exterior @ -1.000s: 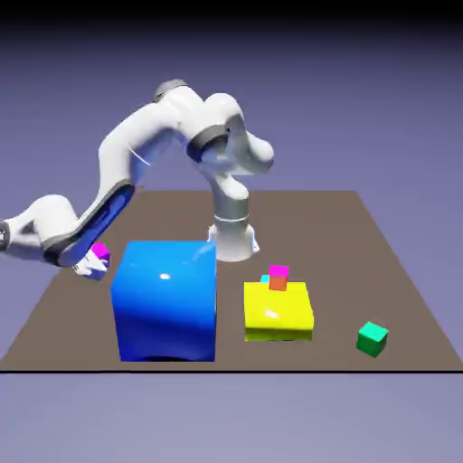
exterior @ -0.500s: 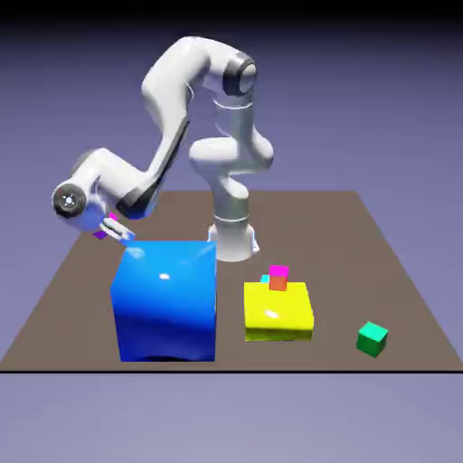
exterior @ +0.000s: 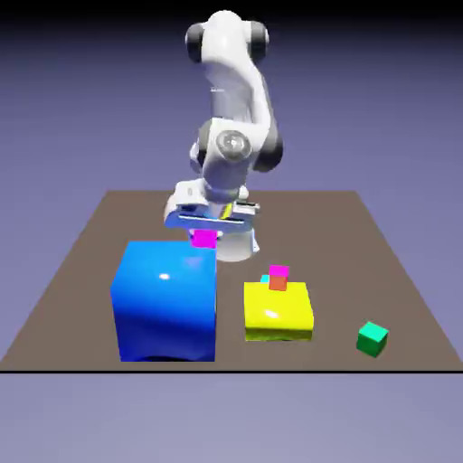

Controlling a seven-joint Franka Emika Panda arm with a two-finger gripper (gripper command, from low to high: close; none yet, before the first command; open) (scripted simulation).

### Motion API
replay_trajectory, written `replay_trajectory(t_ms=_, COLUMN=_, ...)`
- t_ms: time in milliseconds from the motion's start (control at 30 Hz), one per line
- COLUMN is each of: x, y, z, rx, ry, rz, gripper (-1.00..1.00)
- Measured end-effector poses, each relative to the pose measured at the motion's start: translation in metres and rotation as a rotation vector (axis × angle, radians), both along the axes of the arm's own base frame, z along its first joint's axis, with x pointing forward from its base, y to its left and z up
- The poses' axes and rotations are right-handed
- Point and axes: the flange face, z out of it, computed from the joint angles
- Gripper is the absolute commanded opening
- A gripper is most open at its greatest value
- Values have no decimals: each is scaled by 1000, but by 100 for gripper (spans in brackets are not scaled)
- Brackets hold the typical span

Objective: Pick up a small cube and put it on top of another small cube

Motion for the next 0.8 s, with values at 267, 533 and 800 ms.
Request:
replay_trajectory(t_ms=267, x=-31, y=49, z=-26, rx=196, ry=31, rz=-270, gripper=-100)
replay_trajectory(t_ms=533, x=-61, y=86, z=-49, rx=340, ry=91, rz=-577, gripper=-100)
replay_trajectory(t_ms=800, x=-80, y=39, z=-87, rx=422, ry=336, rz=-1257, gripper=-100)
